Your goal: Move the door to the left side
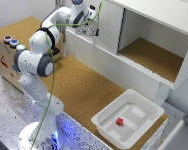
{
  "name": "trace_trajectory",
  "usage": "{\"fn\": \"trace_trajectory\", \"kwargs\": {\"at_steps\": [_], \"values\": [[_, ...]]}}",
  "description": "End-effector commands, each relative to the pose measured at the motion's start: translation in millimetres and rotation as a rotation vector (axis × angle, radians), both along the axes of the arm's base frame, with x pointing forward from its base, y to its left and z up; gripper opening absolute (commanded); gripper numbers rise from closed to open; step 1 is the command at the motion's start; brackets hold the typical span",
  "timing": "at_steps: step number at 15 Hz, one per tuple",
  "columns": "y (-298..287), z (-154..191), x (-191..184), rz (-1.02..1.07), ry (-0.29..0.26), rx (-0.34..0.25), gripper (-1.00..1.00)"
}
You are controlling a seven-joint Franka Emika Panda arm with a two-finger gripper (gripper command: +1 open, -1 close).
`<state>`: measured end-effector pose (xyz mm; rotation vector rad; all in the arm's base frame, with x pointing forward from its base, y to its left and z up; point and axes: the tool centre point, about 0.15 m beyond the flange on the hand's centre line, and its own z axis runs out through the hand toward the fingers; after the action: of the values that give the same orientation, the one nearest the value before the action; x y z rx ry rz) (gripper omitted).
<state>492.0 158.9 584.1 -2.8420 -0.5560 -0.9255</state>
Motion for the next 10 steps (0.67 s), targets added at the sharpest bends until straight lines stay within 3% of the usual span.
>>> {"fn": "trace_trajectory", "kwargs": {"at_steps": [1,3,5,10], "values": [[-53,-9,-53,-0.125,-0.101,0.046,1.0],[-67,-16,-58,-0.139,-0.089,0.041,1.0],[-88,-25,-62,-0.16,-0.041,0.082,1.0],[-88,-25,-62,-0.16,-0.041,0.082,1.0]]}}
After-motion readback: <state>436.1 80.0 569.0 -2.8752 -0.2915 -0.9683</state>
